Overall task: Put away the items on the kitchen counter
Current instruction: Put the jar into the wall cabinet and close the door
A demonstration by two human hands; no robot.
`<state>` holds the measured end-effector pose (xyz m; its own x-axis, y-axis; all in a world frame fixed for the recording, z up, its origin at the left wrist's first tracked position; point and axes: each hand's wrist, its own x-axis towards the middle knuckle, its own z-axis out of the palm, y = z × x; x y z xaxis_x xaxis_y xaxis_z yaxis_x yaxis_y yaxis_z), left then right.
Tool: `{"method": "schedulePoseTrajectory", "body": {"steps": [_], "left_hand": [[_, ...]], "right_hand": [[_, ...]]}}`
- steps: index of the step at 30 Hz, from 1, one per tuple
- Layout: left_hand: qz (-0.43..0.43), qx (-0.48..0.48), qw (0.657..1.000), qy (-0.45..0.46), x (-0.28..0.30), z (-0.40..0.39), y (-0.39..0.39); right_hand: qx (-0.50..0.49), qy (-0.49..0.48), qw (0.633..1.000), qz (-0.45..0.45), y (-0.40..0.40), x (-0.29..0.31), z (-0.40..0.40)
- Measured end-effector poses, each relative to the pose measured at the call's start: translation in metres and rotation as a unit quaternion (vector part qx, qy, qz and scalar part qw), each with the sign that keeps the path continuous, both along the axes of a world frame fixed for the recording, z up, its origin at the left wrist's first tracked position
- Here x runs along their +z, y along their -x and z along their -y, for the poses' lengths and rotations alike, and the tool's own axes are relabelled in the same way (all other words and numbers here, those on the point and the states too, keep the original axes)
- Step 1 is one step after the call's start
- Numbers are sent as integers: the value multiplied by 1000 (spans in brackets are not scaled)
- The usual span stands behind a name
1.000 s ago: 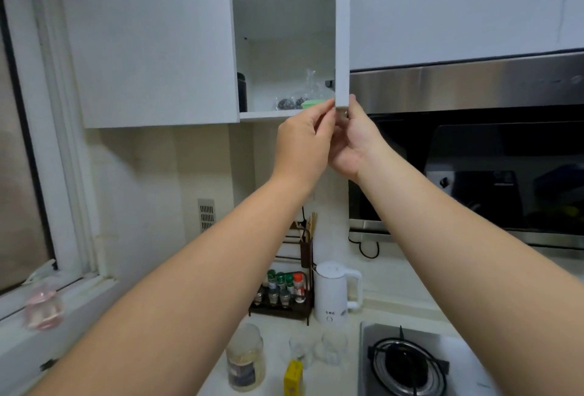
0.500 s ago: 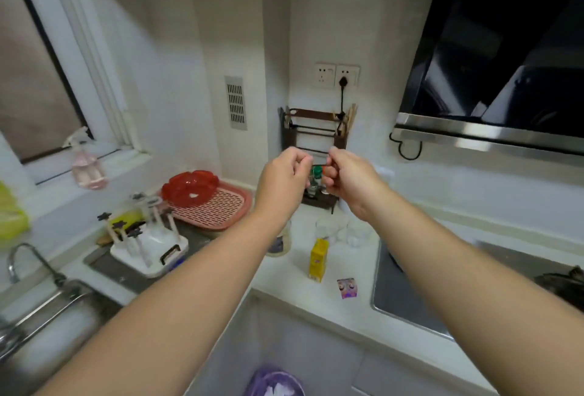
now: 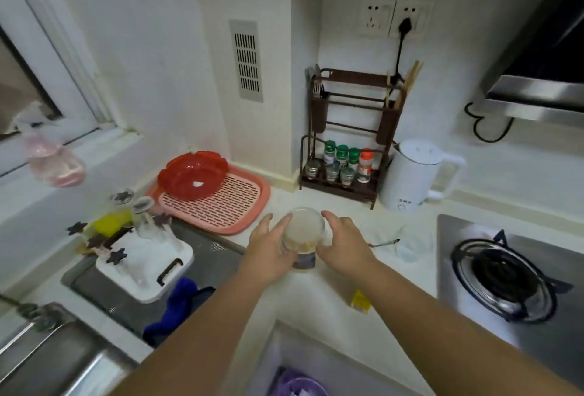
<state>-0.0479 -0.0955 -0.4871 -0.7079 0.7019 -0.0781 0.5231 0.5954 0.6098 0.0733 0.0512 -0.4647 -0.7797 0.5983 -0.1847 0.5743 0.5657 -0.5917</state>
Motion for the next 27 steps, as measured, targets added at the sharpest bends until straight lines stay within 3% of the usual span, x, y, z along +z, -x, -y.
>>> {"method": "schedulePoseTrajectory", "body": {"steps": [6,9,11,16,21,27], "left_hand": [[57,-42,997,1,-39,-24,36],[136,-96,985,-35,-56,-36,43],[171,-76,979,-77,-52,-41,36],[156,-21,980,-123,-48,-35,23],[118,-73,980,-140,3,-29,24],[43,-86,958,-270,133,-28,9]], "right_hand": [[37,10,998,43,40,-38,-15],[44,-11,997,70,51,-67,-19],[39,-22,997,60,52,-76,-20],[43,-17,999,-17,42,-66,-16],[45,-82,990,-107,18,-2,-20],[45,-139,962,-230,-7,138,-23]]}}
